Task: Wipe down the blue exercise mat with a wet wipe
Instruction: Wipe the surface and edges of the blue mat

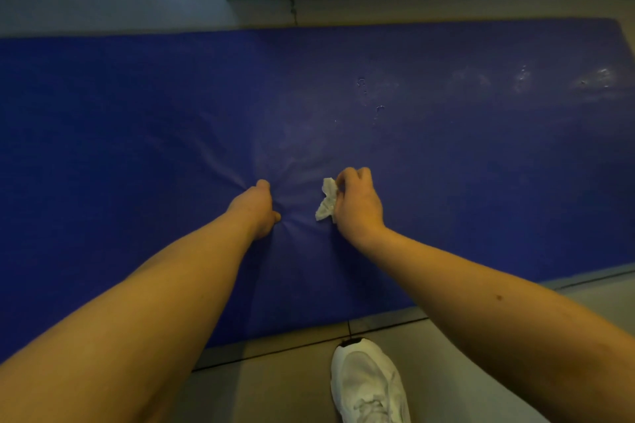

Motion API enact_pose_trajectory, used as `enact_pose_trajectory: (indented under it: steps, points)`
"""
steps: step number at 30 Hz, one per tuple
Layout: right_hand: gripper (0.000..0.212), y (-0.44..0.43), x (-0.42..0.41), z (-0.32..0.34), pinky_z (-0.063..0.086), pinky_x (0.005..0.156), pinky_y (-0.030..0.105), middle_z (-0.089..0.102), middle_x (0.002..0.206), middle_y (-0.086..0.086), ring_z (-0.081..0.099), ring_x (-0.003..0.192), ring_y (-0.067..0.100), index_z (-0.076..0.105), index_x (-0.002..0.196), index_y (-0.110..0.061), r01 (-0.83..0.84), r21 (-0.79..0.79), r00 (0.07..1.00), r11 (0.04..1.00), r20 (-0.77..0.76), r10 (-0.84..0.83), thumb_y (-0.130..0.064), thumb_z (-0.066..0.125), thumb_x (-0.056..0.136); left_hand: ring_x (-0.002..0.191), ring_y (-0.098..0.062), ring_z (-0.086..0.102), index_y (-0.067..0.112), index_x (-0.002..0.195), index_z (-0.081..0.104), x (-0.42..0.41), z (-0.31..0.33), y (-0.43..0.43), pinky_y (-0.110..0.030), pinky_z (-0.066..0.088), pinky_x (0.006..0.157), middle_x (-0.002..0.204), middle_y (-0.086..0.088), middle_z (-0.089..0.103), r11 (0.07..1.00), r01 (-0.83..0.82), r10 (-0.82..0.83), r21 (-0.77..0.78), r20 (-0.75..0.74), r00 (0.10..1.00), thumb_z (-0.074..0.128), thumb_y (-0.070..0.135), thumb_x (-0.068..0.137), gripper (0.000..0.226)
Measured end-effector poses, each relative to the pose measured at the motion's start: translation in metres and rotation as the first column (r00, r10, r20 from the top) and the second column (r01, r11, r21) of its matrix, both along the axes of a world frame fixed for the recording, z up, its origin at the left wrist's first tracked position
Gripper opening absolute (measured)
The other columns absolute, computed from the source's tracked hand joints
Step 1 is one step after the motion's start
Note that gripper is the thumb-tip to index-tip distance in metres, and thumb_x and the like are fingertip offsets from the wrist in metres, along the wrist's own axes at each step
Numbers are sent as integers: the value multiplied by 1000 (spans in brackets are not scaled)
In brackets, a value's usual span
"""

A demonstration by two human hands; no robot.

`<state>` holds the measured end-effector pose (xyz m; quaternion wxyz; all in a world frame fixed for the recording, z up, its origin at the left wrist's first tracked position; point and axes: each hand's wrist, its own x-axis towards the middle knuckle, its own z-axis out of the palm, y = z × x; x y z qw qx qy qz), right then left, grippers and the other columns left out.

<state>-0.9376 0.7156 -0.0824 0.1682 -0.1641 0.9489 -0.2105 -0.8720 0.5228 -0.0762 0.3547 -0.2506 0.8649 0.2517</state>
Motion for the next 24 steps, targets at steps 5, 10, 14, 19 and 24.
enact_pose_trajectory:
  steps: [5,10,14,19,24]
  points:
    - [20,-15,40,-15,51,70,43,47,98,2,51,75,17,51,94,-10,-214,-97,977,972,-32,211,-27,54,103,108,-37,59,5,135,36,1,-3,0,-42,48,80,125,-17,55,1000,3,-3,-26,-8,1000,65,29,96,54]
    - [10,-19,57,-24,47,77,43,50,106,7,48,90,27,55,110,-13,-450,-196,892,871,-53,449,-20,51,105,105,-35,60,7,123,41,3,-6,0,-41,48,78,120,-16,56,999,23,-25,-38,-29,999,67,29,94,45]
    - [12,-13,11,-22,41,77,32,55,95,5,45,82,8,64,91,-16,-335,-227,936,914,32,351,-27,64,96,105,-36,59,8,123,41,2,-5,0,-42,48,79,120,-16,55,1000,6,-7,-18,-34,999,65,28,95,42]
    - [32,8,-64,1,37,62,33,46,74,-5,41,64,9,44,76,-20,176,-119,983,977,-39,-182,-39,64,94,109,-36,58,6,132,37,3,-6,-1,-42,48,83,123,-16,54,1000,7,-8,-5,-34,999,63,29,96,51]
    - [16,-19,-50,-7,38,63,28,49,82,-1,44,72,11,51,87,-20,195,-180,980,964,-11,-200,-30,57,98,112,-38,58,5,130,37,3,-9,0,-43,46,85,125,-18,54,1000,19,-20,-24,-30,999,64,30,96,50]
